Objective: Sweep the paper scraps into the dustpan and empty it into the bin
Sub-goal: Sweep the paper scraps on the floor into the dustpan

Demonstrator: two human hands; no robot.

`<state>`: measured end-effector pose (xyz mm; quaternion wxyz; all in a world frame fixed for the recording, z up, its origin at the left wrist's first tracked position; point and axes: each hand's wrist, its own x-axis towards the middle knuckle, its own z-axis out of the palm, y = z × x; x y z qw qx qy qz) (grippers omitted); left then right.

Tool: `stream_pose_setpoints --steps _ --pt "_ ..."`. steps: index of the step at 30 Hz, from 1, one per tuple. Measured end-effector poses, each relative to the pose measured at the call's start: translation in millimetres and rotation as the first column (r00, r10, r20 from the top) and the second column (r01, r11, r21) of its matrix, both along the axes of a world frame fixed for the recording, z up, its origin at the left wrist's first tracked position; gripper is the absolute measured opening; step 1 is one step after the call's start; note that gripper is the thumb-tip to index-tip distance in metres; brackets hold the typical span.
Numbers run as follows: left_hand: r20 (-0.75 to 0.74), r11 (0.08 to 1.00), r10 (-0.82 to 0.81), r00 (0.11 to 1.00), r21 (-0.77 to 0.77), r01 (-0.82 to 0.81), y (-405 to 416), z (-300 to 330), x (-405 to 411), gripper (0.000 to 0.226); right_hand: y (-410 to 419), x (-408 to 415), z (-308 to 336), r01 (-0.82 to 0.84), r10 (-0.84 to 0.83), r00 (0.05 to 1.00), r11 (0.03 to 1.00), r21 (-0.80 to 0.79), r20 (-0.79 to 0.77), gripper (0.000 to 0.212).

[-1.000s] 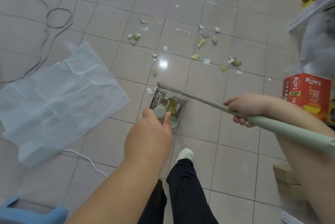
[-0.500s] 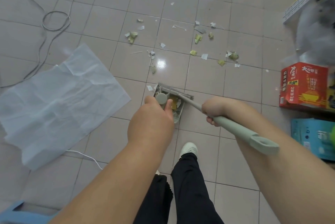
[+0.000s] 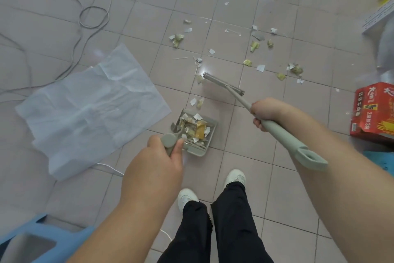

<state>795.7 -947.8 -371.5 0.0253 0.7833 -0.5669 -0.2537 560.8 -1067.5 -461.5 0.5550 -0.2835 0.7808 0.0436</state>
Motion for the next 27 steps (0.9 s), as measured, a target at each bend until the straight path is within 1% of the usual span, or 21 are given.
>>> stream_pose_setpoints --steps 3,7,8,10,13,14,16,17,20,24,27 --pt "-0.01 0.998 0.059 0.998 -0.003 -0.059 0 -6 8 0.038 -9 26 -20 -0.028 0.028 1.0 0.999 0.023 0.013 0.015" --pt "-0.026 0.994 0.106 0.994 0.007 -0.106 -9 -9 12 0.038 -6 58 -36 -0.068 0.061 0.997 0.987 0.142 0.054 0.016" --pt "-0.027 0.994 0.106 0.994 0.009 -0.106 -12 -9 12 0.038 -3 65 -37 -0.105 0.096 0.993 0.982 0.158 0.063 0.017" --pt "-0.03 0.995 0.097 0.995 0.014 -0.097 -16 -9 12 0.039 3 69 -32 -0.194 0.187 0.98 0.969 0.153 0.06 0.017" --pt "-0.036 0.995 0.096 0.995 0.033 -0.095 -19 -8 12 0.04 8 55 -3 -0.235 0.227 0.971 0.964 0.125 0.077 0.01" --pt "-0.037 0.995 0.097 0.995 0.036 -0.095 -20 -8 12 0.039 9 47 8 -0.23 0.221 0.972 0.966 0.116 0.081 0.011" --pt "-0.04 0.995 0.099 0.994 0.038 -0.098 -20 -8 12 0.039 10 37 28 -0.199 0.189 0.979 0.969 0.144 0.08 0.033" --pt "-0.043 0.994 0.101 0.994 0.039 -0.099 -21 -8 12 0.04 10 36 37 -0.2 0.191 0.979 0.967 0.155 0.074 0.04" --pt "-0.054 0.994 0.107 0.993 0.039 -0.105 -24 -9 10 0.042 11 46 46 -0.22 0.213 0.974 0.97 0.107 0.071 0.041" --pt "-0.053 0.995 0.1 0.994 0.037 -0.098 -30 -9 9 0.037 2 59 22 -0.156 0.153 0.986 0.986 0.052 0.065 0.04" --pt "-0.047 0.996 0.083 0.995 0.035 -0.081 -33 -8 8 0.036 2 66 -3 -0.1 0.095 0.994 0.989 0.11 0.051 0.041"
